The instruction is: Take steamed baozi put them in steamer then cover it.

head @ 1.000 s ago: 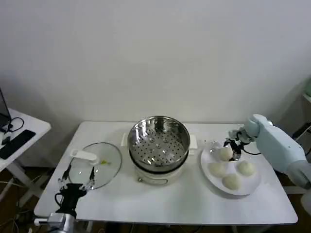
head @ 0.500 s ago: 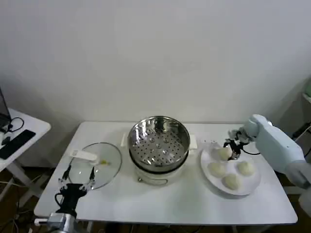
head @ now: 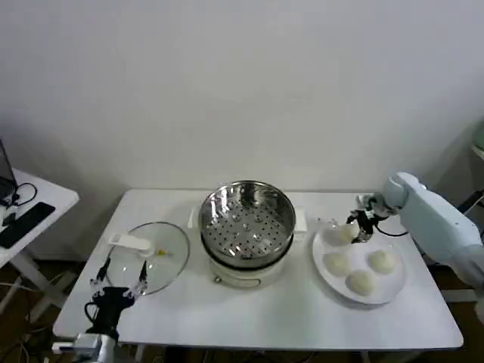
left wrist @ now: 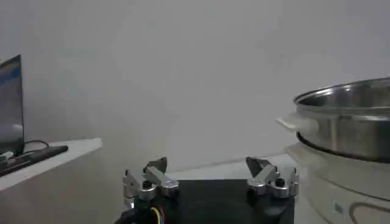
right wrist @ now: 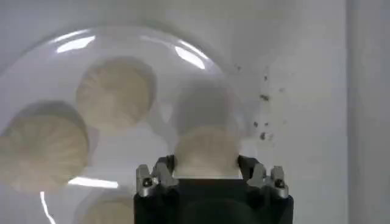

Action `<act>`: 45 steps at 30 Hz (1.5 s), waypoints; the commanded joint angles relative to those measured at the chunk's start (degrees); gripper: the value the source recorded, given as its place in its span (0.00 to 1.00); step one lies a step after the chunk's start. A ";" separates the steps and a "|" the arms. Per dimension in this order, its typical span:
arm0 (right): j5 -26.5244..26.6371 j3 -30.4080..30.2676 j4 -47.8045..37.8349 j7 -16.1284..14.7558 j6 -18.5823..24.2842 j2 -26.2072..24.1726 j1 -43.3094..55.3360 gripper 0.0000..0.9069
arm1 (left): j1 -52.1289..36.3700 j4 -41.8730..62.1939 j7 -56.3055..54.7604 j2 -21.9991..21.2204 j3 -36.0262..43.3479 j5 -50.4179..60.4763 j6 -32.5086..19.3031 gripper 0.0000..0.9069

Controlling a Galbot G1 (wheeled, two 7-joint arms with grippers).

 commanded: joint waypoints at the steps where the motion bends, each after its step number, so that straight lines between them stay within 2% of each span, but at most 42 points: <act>1: 17.80 -17.06 5.95 -0.27 -5.24 -2.34 16.84 0.82 | 0.35 -0.72 0.07 -0.02 0.06 -0.09 -0.20 1.00; 2: 20.48 -20.93 6.52 -0.49 -5.54 -2.10 19.80 0.82 | 0.43 -0.83 0.09 -0.01 0.11 -0.08 -0.22 1.00; 7: 29.10 -31.35 9.18 -0.95 -6.63 -0.05 31.53 0.83 | 0.42 -1.04 0.10 0.02 0.45 -0.09 -0.35 1.00; 11: 36.44 -36.88 10.59 -0.69 -8.47 3.05 37.37 0.83 | 0.26 -1.34 0.11 0.19 0.59 -0.10 -0.31 1.00; 17: 39.05 -39.17 11.35 -0.65 -8.89 9.50 39.80 0.83 | 0.28 -2.04 0.11 0.20 0.70 -0.27 -0.24 1.00; 21: 38.53 -39.08 12.33 -0.40 -8.38 14.11 38.86 0.82 | 0.49 -2.40 0.10 0.15 0.54 -0.49 -0.24 1.00; 25: 32.27 -38.81 14.77 -1.13 -4.53 18.00 37.60 0.82 | 0.62 -2.48 0.08 0.20 0.28 -0.89 -0.23 1.00; 27: 21.92 -37.64 16.28 -2.08 1.48 20.84 35.70 0.82 | 0.76 -2.57 0.15 0.26 0.06 -1.12 -0.20 1.00; 29: 17.85 -37.18 17.14 -2.21 2.93 21.92 34.36 0.82 | 0.84 -2.64 0.15 0.26 -0.08 -1.25 -0.15 1.00; 31: 11.63 -35.44 17.49 -2.06 6.66 23.67 31.66 0.82 | 0.95 -2.72 0.18 0.31 -0.27 -1.37 -0.17 1.00; 32: 11.09 -35.02 17.40 -2.04 7.80 24.12 30.88 0.82 | 0.97 -2.71 0.18 0.31 -0.33 -1.40 -0.18 1.00; 33: 4.29 -33.92 17.01 -2.19 9.77 25.01 29.58 0.82 | 0.99 -2.70 0.17 0.33 -0.44 -1.46 -0.16 1.00; 34: 1.47 -33.11 16.70 -2.31 11.24 25.46 28.68 0.82 | 1.02 -2.69 0.10 0.35 -0.52 -1.60 -0.06 1.00; 41: -7.57 -30.75 14.58 -1.83 14.86 27.34 23.93 0.82 | 1.08 -2.28 0.05 0.52 -0.88 -2.14 0.01 1.00; 45: -16.18 -26.18 10.51 -1.30 20.57 29.35 19.82 0.83 | 1.16 -2.15 0.08 0.77 -1.13 -2.59 0.09 1.00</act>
